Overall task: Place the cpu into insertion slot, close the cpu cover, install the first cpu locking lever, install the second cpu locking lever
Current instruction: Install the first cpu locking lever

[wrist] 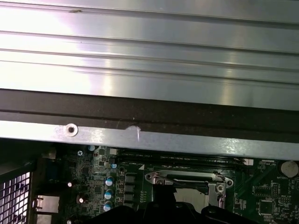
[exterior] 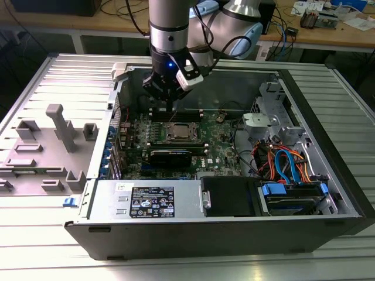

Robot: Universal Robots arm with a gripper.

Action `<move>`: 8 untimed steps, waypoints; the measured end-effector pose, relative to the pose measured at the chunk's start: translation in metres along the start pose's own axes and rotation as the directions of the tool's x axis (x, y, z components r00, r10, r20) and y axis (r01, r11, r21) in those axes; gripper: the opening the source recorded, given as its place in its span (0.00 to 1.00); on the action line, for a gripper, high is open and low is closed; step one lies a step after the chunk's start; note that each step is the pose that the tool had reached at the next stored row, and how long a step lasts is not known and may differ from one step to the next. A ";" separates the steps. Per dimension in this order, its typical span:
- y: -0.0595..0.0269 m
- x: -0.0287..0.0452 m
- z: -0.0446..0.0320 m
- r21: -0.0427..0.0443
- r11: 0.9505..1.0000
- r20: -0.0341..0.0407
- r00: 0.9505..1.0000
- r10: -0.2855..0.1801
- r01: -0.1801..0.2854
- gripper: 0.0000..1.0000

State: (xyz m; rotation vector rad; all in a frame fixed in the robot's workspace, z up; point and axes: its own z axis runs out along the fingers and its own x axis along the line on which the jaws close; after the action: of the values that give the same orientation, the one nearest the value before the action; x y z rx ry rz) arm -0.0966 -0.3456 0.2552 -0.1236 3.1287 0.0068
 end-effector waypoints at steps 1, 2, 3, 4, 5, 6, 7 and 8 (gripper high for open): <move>0.0000 -0.0002 0.0004 0.000 1.000 0.000 1.000 0.000 0.000 0.11; -0.0001 -0.0008 0.0007 0.001 1.000 0.000 1.000 0.000 0.000 0.11; -0.0001 -0.0015 0.0010 0.001 1.000 0.000 1.000 0.000 0.000 0.11; -0.0002 -0.0024 0.0012 0.001 1.000 0.000 1.000 0.000 0.000 0.11; -0.0003 -0.0037 0.0014 0.001 1.000 0.000 1.000 0.000 0.000 0.11; -0.0004 -0.0055 0.0018 0.001 1.000 0.000 1.000 0.000 0.000 0.11; -0.0004 -0.0074 0.0023 0.001 1.000 0.000 1.000 0.000 0.000 0.11; -0.0004 -0.0086 0.0025 0.001 1.000 0.000 1.000 0.000 0.000 0.11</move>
State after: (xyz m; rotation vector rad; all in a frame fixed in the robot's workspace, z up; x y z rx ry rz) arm -0.0880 -0.3453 0.2527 -0.1236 3.1285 0.0052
